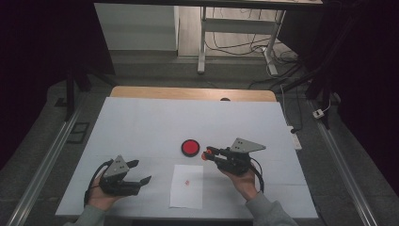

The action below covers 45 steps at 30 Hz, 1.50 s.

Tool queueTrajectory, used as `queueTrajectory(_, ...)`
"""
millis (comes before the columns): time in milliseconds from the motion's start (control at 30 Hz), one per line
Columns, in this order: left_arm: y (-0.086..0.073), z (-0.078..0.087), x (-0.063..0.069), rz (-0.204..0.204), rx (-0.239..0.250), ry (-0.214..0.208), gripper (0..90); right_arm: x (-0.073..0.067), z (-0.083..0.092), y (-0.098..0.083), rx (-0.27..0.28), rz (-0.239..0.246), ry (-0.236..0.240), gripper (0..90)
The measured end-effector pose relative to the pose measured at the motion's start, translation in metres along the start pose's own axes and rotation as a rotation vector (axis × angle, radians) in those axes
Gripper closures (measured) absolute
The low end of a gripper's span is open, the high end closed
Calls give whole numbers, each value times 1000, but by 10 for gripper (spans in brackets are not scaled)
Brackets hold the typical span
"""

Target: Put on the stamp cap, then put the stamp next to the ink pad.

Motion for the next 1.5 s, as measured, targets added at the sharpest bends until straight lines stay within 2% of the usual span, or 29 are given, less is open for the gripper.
queueTrajectory(567, -2, -3, -1, 10, -10, -7, 241, 7, 4, 4, 8, 3, -22, 725)
queueTrajectory(933, -3, -5, 0, 8, -16, -6, 241, 19, 4, 6, 0, 14, -66, 725)
queueTrajectory(1200, -4, -6, -1, 9, -24, -8, 241, 31, -5, 0, -43, 22, -107, 724)
queueTrajectory(1500, -5, -7, -1, 7, -29, -9, 241, 44, -23, -19, -122, 14, -130, 724)
Point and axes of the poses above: each handheld gripper's, and its own axes: z roughly backward along the jaws, y roughly out of its top, x roughly to its right, the point moved 10 cm from there along -z, roughly forward along the jaws, and after that the axes turned 4 degrees about z, right-handed, at the moved point
